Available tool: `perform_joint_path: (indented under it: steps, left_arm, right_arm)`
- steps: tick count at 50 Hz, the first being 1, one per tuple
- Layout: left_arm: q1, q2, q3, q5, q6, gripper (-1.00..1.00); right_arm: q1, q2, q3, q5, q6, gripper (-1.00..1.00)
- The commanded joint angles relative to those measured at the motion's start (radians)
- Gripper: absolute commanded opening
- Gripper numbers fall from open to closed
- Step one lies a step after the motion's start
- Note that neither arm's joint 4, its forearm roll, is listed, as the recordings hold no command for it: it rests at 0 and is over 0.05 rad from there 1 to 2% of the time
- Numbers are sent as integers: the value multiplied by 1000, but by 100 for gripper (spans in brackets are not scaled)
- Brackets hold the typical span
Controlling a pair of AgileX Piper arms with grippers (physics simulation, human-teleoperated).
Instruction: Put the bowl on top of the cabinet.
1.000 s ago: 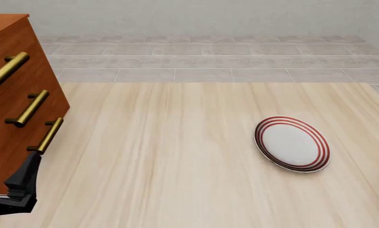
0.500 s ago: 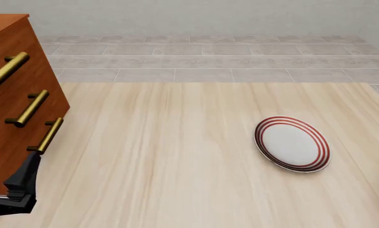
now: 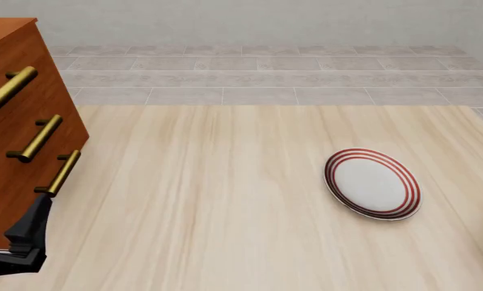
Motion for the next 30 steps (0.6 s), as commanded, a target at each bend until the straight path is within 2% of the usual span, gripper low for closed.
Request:
perform_joint_path:
  steps: [1, 14, 30]
  left_arm:
    - [0, -1, 0, 0, -1, 100]
    - [4, -20, 1, 15, -4, 100]
    - [3, -40, 1, 28, -2, 100]
  right_arm:
    - [32, -92, -43, 83, 18, -100]
    - [82, -156, -101, 146, 21, -100]
    - [200, -212, -179, 210, 43, -100]
